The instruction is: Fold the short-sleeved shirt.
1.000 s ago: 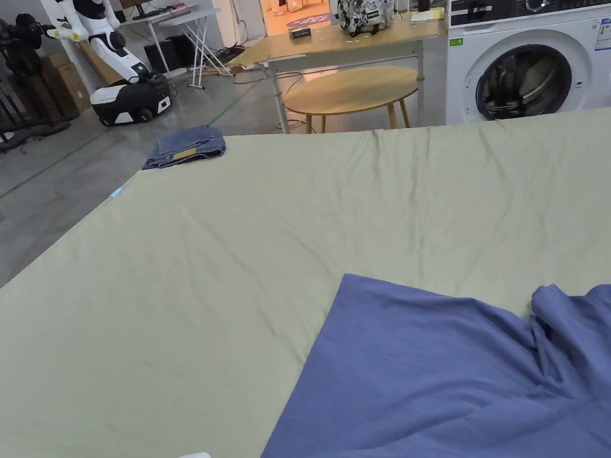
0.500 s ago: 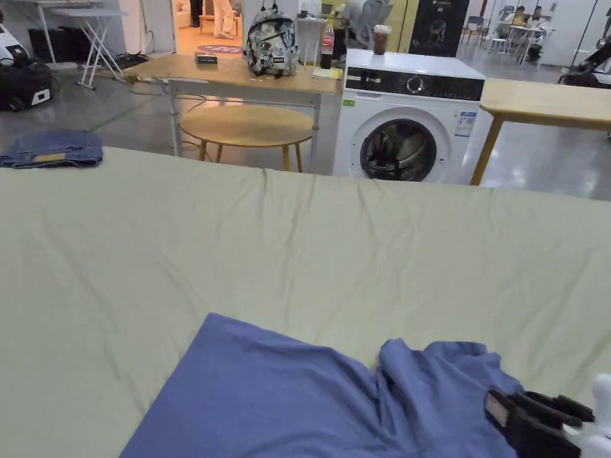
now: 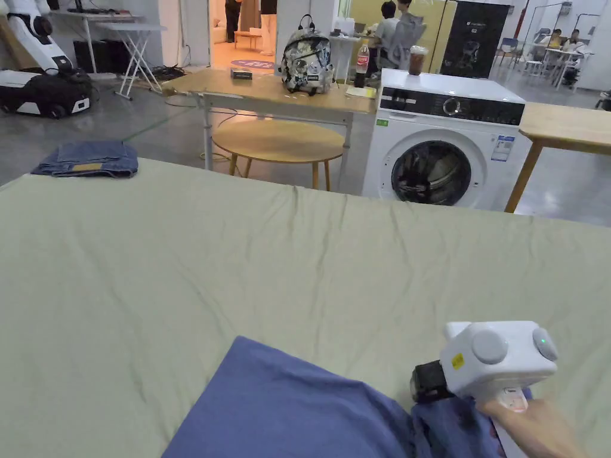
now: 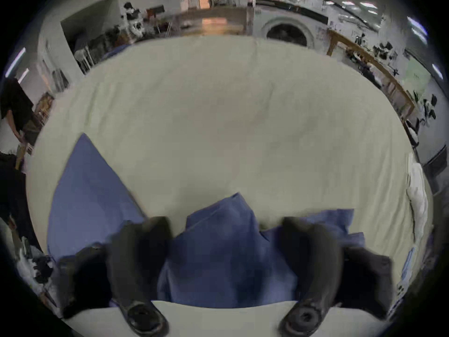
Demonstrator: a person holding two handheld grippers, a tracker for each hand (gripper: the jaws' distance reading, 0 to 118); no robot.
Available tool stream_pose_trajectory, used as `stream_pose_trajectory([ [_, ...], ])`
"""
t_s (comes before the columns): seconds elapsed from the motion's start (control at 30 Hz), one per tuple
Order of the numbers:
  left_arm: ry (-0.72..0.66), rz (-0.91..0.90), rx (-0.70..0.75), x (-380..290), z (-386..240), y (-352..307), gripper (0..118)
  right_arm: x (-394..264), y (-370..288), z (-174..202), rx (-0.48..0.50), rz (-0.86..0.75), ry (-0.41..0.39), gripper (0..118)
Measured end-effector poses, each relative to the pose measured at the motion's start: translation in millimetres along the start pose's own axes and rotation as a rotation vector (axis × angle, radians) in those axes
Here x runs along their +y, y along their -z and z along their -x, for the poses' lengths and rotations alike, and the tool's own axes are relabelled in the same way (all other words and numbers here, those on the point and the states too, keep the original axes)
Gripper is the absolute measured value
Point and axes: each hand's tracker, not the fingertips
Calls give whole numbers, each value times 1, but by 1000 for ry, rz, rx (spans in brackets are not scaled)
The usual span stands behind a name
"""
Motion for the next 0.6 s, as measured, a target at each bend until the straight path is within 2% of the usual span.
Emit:
stream_pose_trajectory([
  [0.07,-5,-2,1,-1,0,-1,1,-8,5,15,-61,59,-43,50],
  [0.13,-20,-3,1,-1,1,0,1,-14,2,19,-63,26,-67,40],
  [0.17,-25,-4,0,-1,1,0,1,-13,-2,18,-56,26,-54,28],
  [0.2,-30,-6,-3,-1,1,-1,1,-13,-6,17,-53,24,-49,5],
  [0.23,-35,-9,-8,-1,3,-1,1,-14,-15,16,-73,-8,-51,5],
  [0.3,-50,-27,-36,-1,6,-6,1,-16,-41,12,-33,-69,-20,5],
  [0.43,-97,-188,-141,29,8,-47,1,-26,-132,4,9,-245,-46,5],
  [0.53,-86,-346,-204,82,3,-86,1,-24,-197,-15,-8,-388,-78,5],
  [0.6,-16,-446,-208,121,-7,-109,0,-23,-253,-23,-60,-531,-61,5],
])
